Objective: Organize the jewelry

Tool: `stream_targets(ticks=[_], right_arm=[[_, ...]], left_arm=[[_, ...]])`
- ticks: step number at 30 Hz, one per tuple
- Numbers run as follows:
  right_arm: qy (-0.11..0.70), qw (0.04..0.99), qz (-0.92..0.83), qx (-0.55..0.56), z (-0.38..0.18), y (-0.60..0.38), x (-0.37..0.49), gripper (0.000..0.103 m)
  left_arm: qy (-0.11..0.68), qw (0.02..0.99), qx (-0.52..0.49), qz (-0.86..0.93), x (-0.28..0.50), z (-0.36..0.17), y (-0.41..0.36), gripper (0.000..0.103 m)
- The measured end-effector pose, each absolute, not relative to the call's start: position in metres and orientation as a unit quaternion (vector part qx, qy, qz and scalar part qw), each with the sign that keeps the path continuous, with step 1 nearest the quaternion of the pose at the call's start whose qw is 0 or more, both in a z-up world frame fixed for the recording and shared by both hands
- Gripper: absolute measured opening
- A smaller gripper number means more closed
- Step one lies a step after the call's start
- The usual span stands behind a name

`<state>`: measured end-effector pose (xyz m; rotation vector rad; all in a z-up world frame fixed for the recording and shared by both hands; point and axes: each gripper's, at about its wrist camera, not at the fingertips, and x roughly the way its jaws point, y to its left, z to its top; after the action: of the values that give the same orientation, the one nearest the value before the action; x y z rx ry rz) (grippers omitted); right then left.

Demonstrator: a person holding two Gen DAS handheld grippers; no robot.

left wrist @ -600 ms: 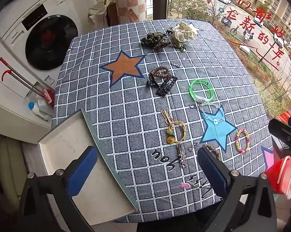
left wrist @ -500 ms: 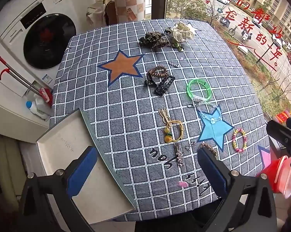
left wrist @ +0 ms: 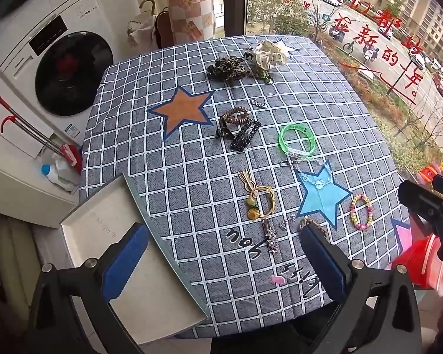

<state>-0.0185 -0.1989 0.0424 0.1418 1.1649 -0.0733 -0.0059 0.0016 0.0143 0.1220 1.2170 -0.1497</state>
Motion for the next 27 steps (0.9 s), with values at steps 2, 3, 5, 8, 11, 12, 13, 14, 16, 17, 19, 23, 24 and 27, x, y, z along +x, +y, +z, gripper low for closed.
stream_targets(ticks=[2,3,5,8,11,12,13,14,16,17,19,23,24,27], right_arm=[[0.548,0.833,-0.035,0.067,0.041,-0.197,-0.022,0.103],[0.549,0.833,-0.036,0.068,0.041,-0.198,-0.022,0.103],[0.548,0.833,-0.035,0.067,0.041,-0.197,-0.022,0.103],[0.548,0.833,-0.035,0.067,0.041,-0.197,-0.022,0.103],[0.547,0.834,-0.034,0.065,0.042,-0.195,-0.024,0.103],[0.547,0.834,-0.033,0.065,0.042,-0.194,-0.024,0.103],[0.547,0.834,-0.032,0.064,0.042,-0.194,-0.024,0.103],[0.547,0.834,-0.032,0.063,0.042,-0.193,-0.024,0.103],[0.548,0.834,-0.031,0.062,0.043,-0.191,-0.023,0.103],[0.548,0.834,-0.031,0.061,0.042,-0.190,-0.023,0.103],[0.549,0.833,-0.030,0.061,0.043,-0.189,-0.022,0.103],[0.548,0.834,-0.028,0.059,0.043,-0.185,-0.020,0.103],[0.548,0.834,-0.027,0.059,0.044,-0.185,-0.020,0.103],[0.549,0.834,-0.025,0.058,0.044,-0.182,-0.020,0.103]], left_arm=[[0.571,0.816,0.055,-0.069,-0.006,0.014,0.003,0.103],[0.570,0.817,0.055,-0.068,-0.006,0.015,0.003,0.103],[0.569,0.818,0.054,-0.067,-0.006,0.015,0.003,0.103],[0.570,0.817,0.054,-0.067,-0.006,0.016,0.004,0.103],[0.570,0.817,0.052,-0.065,-0.007,0.016,0.006,0.103],[0.571,0.817,0.051,-0.064,-0.007,0.016,0.007,0.103],[0.571,0.817,0.050,-0.064,-0.007,0.015,0.008,0.103],[0.571,0.817,0.050,-0.063,-0.007,0.015,0.008,0.103],[0.571,0.817,0.050,-0.062,-0.007,0.016,0.010,0.103],[0.571,0.817,0.049,-0.062,-0.007,0.016,0.010,0.103],[0.571,0.817,0.048,-0.060,-0.007,0.016,0.011,0.103],[0.572,0.817,0.048,-0.060,-0.008,0.016,0.012,0.103],[0.573,0.816,0.047,-0.060,-0.008,0.015,0.013,0.103],[0.574,0.815,0.047,-0.059,-0.009,0.014,0.013,0.103]])
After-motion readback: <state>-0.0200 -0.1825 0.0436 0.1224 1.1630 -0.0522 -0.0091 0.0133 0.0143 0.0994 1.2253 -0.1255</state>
